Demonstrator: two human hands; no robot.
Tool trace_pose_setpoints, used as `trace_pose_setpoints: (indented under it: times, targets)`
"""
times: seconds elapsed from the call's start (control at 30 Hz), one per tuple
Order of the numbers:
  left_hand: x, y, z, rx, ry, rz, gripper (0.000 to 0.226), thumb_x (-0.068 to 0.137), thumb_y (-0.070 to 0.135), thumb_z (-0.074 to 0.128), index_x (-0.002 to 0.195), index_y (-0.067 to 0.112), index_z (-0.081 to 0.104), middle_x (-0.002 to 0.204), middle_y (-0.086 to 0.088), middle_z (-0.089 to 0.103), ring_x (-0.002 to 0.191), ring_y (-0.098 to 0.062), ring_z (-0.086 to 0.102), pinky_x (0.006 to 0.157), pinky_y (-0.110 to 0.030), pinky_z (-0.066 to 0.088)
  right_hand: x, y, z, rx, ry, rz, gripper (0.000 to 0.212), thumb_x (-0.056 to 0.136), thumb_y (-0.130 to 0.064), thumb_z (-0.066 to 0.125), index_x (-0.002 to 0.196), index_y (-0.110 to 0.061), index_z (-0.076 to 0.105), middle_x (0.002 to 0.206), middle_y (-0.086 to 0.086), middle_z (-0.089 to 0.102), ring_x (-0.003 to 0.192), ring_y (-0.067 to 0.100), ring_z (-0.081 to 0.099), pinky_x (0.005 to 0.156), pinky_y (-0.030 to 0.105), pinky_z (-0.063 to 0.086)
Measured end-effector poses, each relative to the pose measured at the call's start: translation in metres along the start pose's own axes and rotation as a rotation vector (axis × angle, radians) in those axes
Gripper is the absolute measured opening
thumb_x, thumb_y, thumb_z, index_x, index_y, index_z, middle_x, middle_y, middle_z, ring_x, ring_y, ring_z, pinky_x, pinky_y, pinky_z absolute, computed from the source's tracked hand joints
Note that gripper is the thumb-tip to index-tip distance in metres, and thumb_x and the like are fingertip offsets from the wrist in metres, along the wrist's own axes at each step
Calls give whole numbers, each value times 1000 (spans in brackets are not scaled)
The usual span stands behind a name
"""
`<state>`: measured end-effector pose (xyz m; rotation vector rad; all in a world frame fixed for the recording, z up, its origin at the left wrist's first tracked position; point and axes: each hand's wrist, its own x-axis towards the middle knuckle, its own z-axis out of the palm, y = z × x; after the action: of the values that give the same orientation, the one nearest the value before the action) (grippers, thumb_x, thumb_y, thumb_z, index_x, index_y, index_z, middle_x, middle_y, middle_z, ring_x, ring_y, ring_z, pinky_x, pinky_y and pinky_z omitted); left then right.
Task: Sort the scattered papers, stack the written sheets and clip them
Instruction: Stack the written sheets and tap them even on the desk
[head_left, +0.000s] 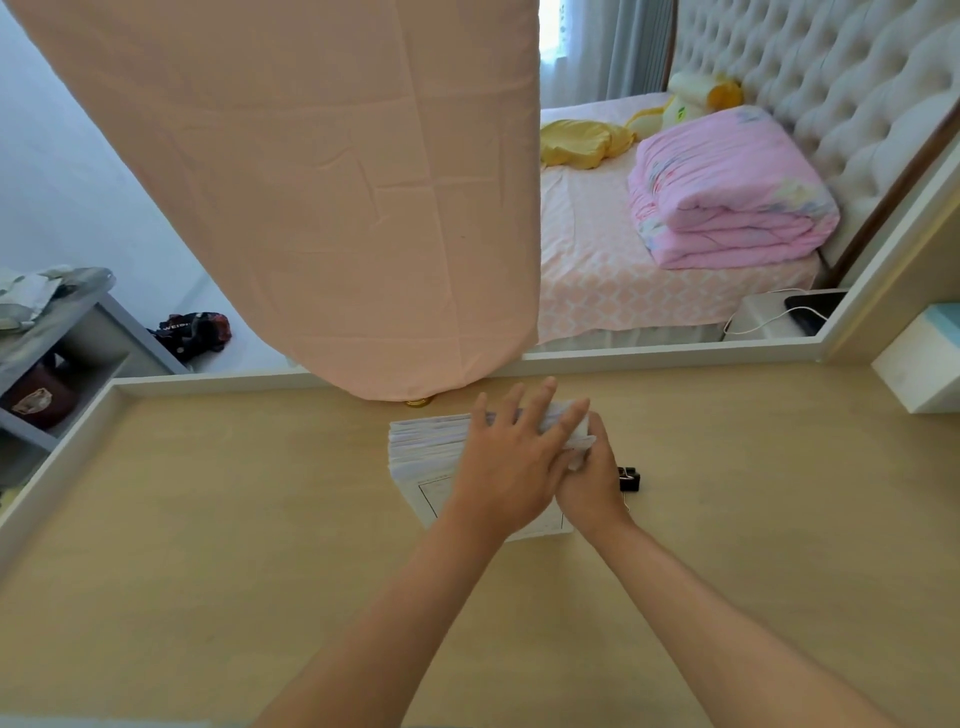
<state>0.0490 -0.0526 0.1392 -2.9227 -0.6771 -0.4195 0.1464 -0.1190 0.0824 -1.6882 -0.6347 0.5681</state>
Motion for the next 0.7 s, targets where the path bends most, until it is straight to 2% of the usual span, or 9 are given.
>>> trace_pose_setpoints:
  times: [0.1,0.23,0.33,0.4,0.47,0.53,0.57,0.67,0.7]
  targets:
    - [2,0,0,-32,39,-22,63,93,35,49,152,23,32,149,-2,47,115,-25,58,87,-43,47,0,0,-2,94,-22,-42,33,87,2,64,108,-22,55,100,0,68,87,18,65,77,33,53]
    - [6,-1,1,34,44,23,75,86,25,58,154,29,25,145,-4,50,105,-26,59,75,-40,45,2,-1,-1,28,-27,16,38,90,-6,62,124,-22,55,105,-5,66,93,15,64,82,35,53]
    - [1,-11,-8,35,-8,-1,81,82,28,54,155,33,20,122,0,60,89,-23,60,71,-38,47,2,-1,0,93,-48,21,41,83,4,61,116,-21,62,102,-3,71,94,14,68,80,31,56]
    - [-8,-30,-13,28,-62,-73,76,75,29,50,149,28,35,107,5,63,87,-22,60,73,-36,46,2,-3,-2,69,-29,59,42,80,9,55,108,-22,63,95,-3,71,88,12,68,74,25,55]
    - [-25,-57,-19,20,-77,-176,67,69,27,53,136,27,50,106,7,64,91,-23,63,73,-36,46,0,-5,-4,49,-26,58,41,81,9,53,99,-27,62,90,-7,69,81,2,65,70,18,51]
    - [-46,-84,-24,-37,-56,-282,58,67,24,59,125,28,56,105,11,66,91,-21,63,73,-35,48,-1,-6,-4,40,-23,50,44,81,9,52,92,-32,61,86,-11,68,76,-4,62,68,11,49]
    - [-57,-96,-24,-166,-38,-352,53,68,23,63,121,30,58,103,14,66,90,-18,62,76,-35,49,-1,-7,-4,46,-18,54,44,81,10,51,91,-33,61,86,-11,69,75,-4,62,68,11,50]
    - [-75,-106,-21,-1038,3,-708,49,71,13,65,115,32,58,101,8,69,94,-11,64,81,-29,51,-2,-9,-2,59,-10,62,45,80,10,50,93,-32,61,90,-7,69,80,1,64,70,15,51]
    - [-75,-102,-15,-1222,38,-759,48,70,11,61,114,30,58,100,5,70,93,-11,65,78,-29,52,-2,-9,0,69,-13,59,46,80,10,49,94,-32,60,91,-7,69,81,2,64,70,14,51]
